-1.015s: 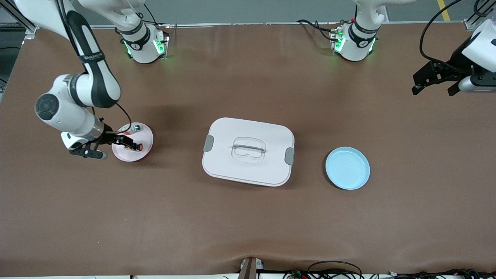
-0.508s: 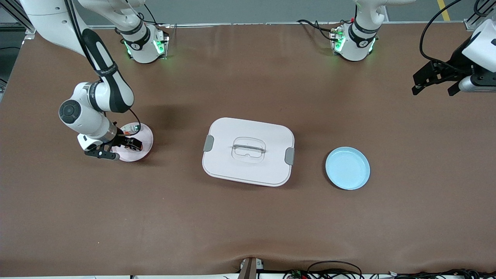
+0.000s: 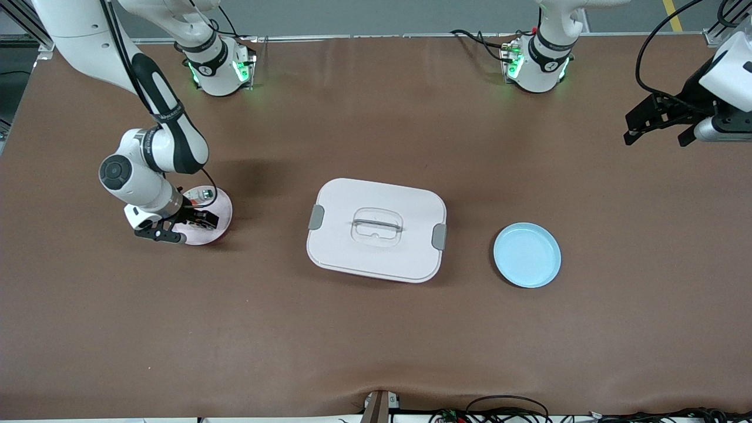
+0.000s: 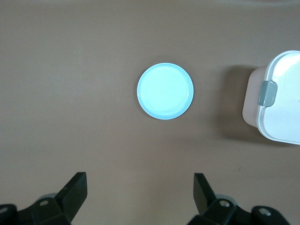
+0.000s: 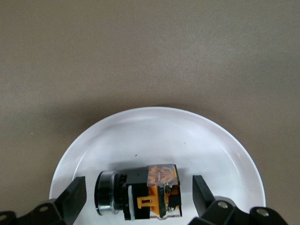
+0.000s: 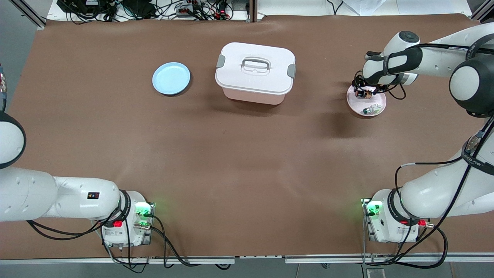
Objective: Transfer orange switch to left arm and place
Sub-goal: 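Close the right gripper on the orange switch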
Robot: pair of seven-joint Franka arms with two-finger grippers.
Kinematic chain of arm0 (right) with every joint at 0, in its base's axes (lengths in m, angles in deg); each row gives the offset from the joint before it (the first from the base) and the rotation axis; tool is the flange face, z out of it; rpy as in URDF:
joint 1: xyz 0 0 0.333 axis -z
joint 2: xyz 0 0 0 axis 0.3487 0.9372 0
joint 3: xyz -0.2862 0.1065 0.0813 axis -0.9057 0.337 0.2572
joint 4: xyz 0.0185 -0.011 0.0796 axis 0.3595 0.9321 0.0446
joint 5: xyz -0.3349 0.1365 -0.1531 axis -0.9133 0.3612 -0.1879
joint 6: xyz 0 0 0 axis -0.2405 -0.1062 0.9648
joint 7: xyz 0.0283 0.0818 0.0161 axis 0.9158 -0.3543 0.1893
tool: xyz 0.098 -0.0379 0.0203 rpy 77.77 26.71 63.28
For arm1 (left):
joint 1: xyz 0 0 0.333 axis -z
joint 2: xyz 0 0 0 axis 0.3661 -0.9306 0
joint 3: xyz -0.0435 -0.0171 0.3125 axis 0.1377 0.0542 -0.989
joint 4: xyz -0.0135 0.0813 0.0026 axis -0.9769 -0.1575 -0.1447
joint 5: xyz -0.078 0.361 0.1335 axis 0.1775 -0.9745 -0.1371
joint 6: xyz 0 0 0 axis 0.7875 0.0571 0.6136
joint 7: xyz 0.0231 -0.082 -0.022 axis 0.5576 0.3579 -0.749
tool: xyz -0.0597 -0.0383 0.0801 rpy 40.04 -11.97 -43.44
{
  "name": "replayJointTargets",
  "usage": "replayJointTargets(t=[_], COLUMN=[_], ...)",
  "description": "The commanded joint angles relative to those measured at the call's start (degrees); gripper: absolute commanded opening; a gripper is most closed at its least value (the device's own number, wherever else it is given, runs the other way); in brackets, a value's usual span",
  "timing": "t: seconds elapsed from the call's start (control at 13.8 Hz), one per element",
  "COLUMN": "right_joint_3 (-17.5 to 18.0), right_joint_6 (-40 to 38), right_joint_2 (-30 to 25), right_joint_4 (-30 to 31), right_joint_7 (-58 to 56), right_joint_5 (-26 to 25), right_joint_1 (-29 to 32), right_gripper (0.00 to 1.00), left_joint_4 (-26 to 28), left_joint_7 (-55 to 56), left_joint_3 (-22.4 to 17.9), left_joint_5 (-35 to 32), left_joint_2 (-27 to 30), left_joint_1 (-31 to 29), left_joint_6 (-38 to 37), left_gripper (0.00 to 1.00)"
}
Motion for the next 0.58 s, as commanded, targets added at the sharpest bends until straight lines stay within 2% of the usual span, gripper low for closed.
replayJointTargets(t=[0.0,0.51], right_joint_3=[-0.2,-0.2], right_joint_6=[1.2,0.9], right_joint_2=[0.5,0.8], right_joint_4=[0.5,0.6], right_joint_7=[-0.2,-0.1], right_joint_5=[0.4,0.5], right_joint_1=[-0.6,-0.9], right_gripper=[1.00,1.00], left_joint_4=[-1.2,-1.3], left_joint_7=[-1.3,-1.4], left_joint_3=[0.0,0.0], left_joint_5=[-1.3,-1.3], left_joint_2=[-0.6,-0.6], left_joint_1=[0.1,0.1], left_joint_6=[-0.5,-0.4], left_gripper=[1.00,1.00])
